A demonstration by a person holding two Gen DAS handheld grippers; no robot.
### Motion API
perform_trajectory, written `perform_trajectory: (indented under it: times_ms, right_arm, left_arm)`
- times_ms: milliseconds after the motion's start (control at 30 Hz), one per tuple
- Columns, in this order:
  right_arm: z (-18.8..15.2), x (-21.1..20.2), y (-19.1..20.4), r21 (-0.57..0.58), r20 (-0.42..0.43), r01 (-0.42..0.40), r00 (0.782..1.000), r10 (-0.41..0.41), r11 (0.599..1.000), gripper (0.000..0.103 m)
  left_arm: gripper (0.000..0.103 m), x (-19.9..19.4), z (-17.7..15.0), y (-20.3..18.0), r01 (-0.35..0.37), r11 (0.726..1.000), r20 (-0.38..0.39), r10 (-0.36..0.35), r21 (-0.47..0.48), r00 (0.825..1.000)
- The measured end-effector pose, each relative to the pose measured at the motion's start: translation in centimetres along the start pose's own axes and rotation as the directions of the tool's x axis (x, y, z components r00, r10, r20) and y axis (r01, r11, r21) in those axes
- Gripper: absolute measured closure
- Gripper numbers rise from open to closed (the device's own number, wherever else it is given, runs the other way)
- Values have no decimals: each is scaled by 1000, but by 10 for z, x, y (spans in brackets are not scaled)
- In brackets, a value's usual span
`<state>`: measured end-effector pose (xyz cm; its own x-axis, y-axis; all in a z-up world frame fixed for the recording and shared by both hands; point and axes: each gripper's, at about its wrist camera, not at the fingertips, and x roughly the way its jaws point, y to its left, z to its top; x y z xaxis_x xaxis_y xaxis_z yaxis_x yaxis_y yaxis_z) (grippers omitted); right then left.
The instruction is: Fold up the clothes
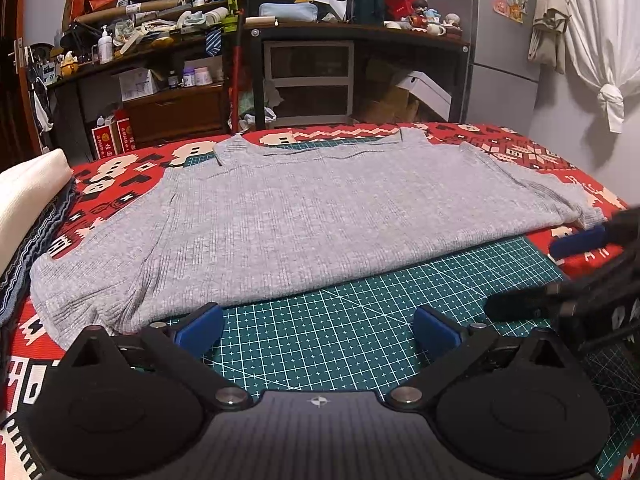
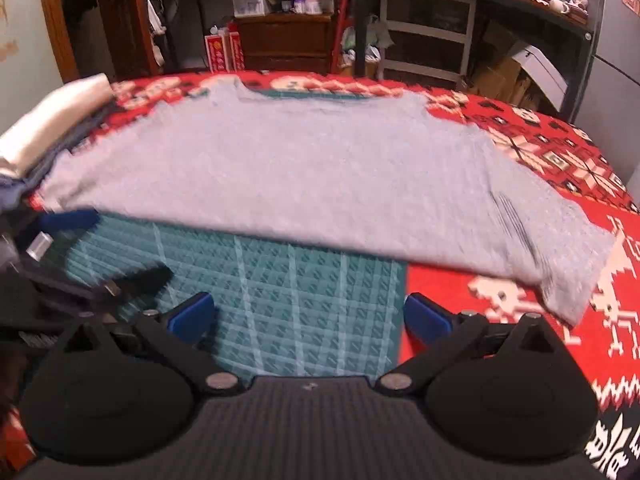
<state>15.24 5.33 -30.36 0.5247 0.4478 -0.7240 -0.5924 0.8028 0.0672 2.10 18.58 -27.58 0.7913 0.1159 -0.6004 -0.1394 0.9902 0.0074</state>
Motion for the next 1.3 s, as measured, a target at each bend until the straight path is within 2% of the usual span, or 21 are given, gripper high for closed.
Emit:
perform_trajectory:
  times_ms: [67, 133, 200, 267, 367, 400, 433, 500, 667, 833, 967, 1100, 1200, 1300]
  right_arm:
    - [2, -7, -2, -2, 20, -33, 999, 33, 999, 1]
    - [4, -20, 2, -25, 89, 7, 996, -5, 1000, 1]
    - [10, -33, 8, -81, 209, 46, 977, -28, 996, 1]
    - [17, -39, 9, -66, 278, 53, 960, -33, 996, 4]
    - [25, -29, 3, 45, 279, 38, 959, -50, 998, 23]
    - [28, -24, 3, 60, 267, 45, 962, -60, 997, 38]
    - [31, -18, 2, 75, 254, 53, 965, -70, 996, 61]
    - [35, -7, 2, 69, 231, 44, 971, -59, 997, 83]
    - [28, 13, -3, 87, 211, 38, 976, -56, 995, 87]
    - [23, 32, -7, 118, 152, 10, 988, -28, 993, 92]
    - [17, 37, -2, 96, 123, 5, 992, -17, 995, 92]
    - [9, 31, 2, 62, 128, 7, 992, -15, 998, 92]
    - [5, 27, 3, 49, 130, 1, 992, -8, 999, 92]
    - [0, 23, 5, 28, 135, 5, 991, -9, 1000, 92]
  left_arm:
    - [0, 0, 0, -1, -2, 1000, 0, 2, 1, 1000]
    - [0, 0, 0, -1, -2, 1000, 0, 2, 2, 1000]
    - [0, 0, 0, -1, -2, 1000, 0, 2, 1, 1000]
    - [0, 0, 0, -1, -3, 1000, 0, 3, 1, 1000]
    - [0, 0, 0, -1, -4, 1000, -1, 4, 3, 1000]
    - [0, 0, 0, -2, -5, 1000, -1, 5, 3, 1000]
    - [0, 0, 0, -2, -5, 1000, -1, 5, 3, 1000]
    - [0, 1, 0, -1, -5, 1000, -1, 5, 2, 1000]
    - [0, 1, 0, -1, -6, 1000, -1, 6, 1, 1000]
    - [0, 1, 0, 0, -4, 1000, -1, 4, 1, 1000]
    - [0, 1, 0, 1, 0, 1000, -1, 0, -1, 1000]
    - [0, 0, 0, 1, 0, 1000, -2, 0, -2, 1000]
    - [5, -2, 0, 2, -7, 1000, 4, 7, -14, 1000]
    - [15, -10, 2, 9, 4, 995, 12, -3, -100, 1000]
